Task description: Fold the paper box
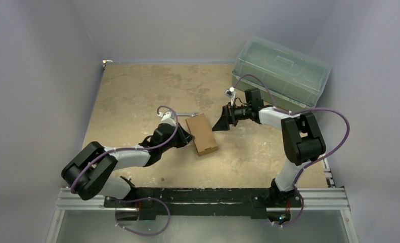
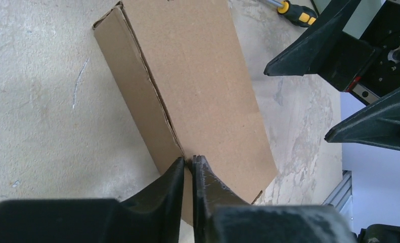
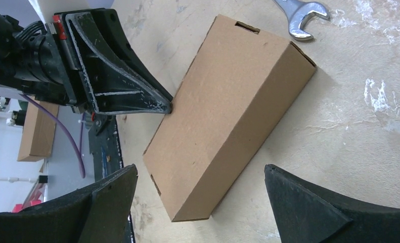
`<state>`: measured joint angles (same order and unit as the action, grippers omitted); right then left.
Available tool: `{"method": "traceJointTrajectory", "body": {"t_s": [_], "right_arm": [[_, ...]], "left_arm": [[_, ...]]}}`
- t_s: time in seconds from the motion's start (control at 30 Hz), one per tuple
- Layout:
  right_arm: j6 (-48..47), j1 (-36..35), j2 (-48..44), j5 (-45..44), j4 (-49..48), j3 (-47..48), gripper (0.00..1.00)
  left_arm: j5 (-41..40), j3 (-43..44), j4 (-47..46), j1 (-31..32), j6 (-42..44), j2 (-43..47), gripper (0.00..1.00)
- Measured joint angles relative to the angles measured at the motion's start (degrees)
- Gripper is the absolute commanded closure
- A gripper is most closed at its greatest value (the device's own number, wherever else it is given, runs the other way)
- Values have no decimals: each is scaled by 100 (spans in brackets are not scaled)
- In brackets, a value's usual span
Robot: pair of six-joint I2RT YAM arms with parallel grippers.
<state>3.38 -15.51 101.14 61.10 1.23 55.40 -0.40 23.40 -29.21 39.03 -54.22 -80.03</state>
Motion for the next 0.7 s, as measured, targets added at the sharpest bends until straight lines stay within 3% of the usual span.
{"method": "traceJointTrajectory", "body": {"t_s": [0.07, 0.43, 0.7], "right_arm": [[-7, -15, 0, 0, 31, 0, 1], [264, -153, 0, -269, -22, 2, 1], [695, -402, 50, -636, -319, -15, 1]], "left_arm": [[-2, -4, -37, -4, -26, 0, 100], [-26, -743, -634, -186, -282, 337, 100], [-26, -1060, -533, -232, -284, 345, 100]]}}
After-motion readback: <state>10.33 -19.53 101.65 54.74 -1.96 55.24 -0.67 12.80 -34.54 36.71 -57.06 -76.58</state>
